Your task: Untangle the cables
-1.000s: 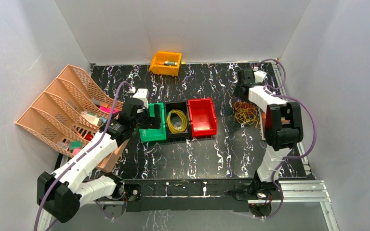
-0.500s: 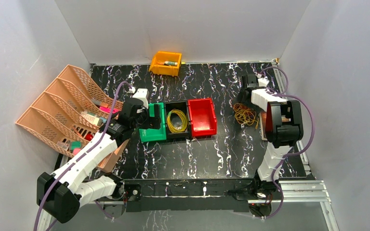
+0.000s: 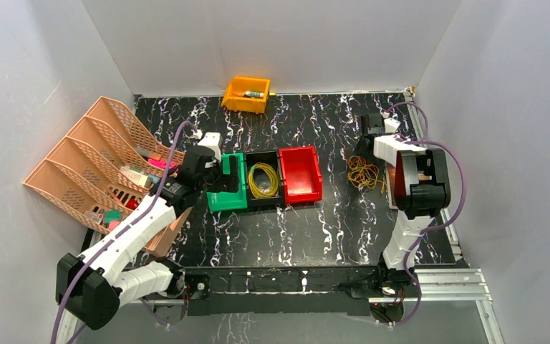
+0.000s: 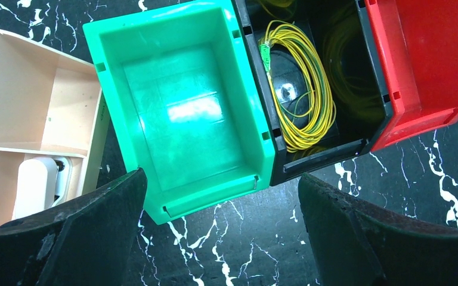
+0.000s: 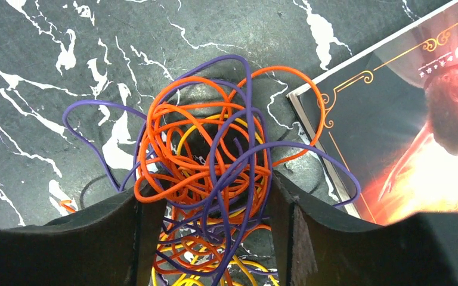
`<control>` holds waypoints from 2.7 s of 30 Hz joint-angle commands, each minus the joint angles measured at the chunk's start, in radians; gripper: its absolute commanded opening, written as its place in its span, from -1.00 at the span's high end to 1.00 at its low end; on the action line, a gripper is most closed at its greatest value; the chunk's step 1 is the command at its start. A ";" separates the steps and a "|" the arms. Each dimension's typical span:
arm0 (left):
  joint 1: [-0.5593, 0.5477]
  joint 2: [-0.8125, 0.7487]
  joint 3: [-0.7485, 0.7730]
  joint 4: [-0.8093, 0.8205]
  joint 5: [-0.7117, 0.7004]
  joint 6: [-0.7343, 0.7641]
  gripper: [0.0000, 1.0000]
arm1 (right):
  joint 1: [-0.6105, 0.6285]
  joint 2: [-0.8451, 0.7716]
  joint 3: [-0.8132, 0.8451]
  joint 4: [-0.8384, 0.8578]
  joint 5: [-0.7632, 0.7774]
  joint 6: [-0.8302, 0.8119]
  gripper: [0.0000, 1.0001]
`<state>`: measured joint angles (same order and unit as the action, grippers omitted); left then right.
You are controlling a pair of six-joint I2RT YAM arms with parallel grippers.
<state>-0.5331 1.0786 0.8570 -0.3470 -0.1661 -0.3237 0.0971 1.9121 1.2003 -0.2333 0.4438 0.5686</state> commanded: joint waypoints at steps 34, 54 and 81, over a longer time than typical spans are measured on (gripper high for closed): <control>0.000 0.008 0.024 -0.023 -0.071 0.013 -0.97 | -0.008 -0.517 -0.169 -0.089 -0.243 -0.110 1.00; 0.003 0.012 0.028 -0.041 -0.120 0.006 -0.97 | 0.449 -0.907 -0.130 -0.526 -0.304 -0.050 1.00; 0.003 0.035 0.030 -0.037 -0.122 -0.018 -0.97 | 0.826 -0.866 -0.433 -0.165 -0.192 0.017 -0.15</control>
<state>-0.5323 1.1152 0.8574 -0.3756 -0.2768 -0.3332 0.9195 1.0897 0.7235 -0.3790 0.1246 0.6037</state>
